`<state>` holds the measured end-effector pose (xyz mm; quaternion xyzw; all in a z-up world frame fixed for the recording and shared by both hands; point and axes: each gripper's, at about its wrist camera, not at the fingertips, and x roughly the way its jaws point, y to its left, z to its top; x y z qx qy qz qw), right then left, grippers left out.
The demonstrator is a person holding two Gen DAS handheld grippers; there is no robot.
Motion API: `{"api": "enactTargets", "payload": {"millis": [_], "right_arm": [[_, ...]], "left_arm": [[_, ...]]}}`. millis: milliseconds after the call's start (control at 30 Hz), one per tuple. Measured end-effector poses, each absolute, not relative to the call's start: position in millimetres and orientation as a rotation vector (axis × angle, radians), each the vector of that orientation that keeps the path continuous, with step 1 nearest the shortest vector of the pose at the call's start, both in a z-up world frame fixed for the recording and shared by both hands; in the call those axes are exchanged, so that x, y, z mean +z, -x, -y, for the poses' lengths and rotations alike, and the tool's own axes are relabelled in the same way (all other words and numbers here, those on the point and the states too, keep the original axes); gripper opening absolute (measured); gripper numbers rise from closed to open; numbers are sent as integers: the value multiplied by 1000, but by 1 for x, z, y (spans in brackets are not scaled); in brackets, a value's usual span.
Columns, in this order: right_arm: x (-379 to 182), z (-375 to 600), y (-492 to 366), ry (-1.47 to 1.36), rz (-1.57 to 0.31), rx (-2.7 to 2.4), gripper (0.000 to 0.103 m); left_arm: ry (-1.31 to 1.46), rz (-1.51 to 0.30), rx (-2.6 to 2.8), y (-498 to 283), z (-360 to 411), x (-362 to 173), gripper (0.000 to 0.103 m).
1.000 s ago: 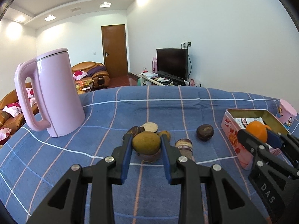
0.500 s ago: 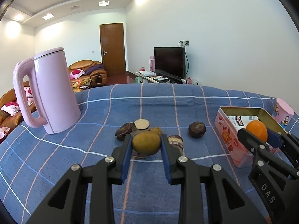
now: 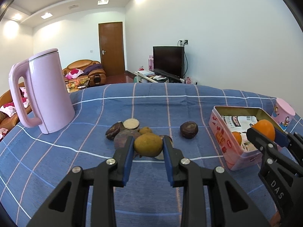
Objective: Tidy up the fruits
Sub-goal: 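Carry the orange and yellow-brown fruit toward the pink tin with both tools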
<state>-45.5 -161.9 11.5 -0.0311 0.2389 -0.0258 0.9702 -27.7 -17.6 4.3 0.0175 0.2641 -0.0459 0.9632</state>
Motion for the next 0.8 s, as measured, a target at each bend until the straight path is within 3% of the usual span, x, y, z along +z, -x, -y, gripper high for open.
{"api": "enactTargets", "payload": {"millis": [800], "right_arm": [[13,225,47,64,-476,-127,37]], "left_arm": [[-73,-547,-171,29,82,3,32]]}}
